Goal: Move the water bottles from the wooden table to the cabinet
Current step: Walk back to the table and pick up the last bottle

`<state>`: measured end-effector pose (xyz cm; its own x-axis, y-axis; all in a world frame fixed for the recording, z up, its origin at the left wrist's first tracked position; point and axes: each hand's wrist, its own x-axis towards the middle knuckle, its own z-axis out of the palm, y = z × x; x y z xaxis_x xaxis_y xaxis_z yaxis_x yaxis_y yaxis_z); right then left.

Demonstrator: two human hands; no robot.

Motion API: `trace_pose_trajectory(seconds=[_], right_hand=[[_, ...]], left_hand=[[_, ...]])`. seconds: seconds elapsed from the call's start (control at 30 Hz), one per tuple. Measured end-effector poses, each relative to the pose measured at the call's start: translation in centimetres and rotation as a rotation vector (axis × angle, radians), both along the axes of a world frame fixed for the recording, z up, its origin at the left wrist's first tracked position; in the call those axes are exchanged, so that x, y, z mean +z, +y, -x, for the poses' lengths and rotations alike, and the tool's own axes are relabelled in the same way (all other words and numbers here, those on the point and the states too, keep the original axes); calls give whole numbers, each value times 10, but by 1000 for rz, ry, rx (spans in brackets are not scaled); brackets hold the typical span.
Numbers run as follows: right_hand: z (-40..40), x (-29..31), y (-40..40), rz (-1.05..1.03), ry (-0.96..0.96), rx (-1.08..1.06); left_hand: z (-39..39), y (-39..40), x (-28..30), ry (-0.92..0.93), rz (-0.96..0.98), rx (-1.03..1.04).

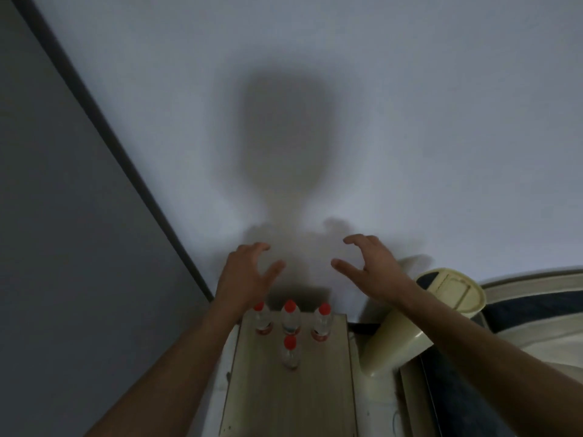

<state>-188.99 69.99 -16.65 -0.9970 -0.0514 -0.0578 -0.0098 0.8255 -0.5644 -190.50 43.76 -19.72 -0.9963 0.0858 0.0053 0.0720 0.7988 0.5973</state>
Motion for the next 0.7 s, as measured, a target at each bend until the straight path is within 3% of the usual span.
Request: trace_pose_trajectory(seconds=[0.23,0.7], right_hand=[[-9,46,15,52,60,7],[16,93,88,59,139,-1]], left_hand=[[-10,13,57,15,19,-4],[5,73,109,117,30,46]])
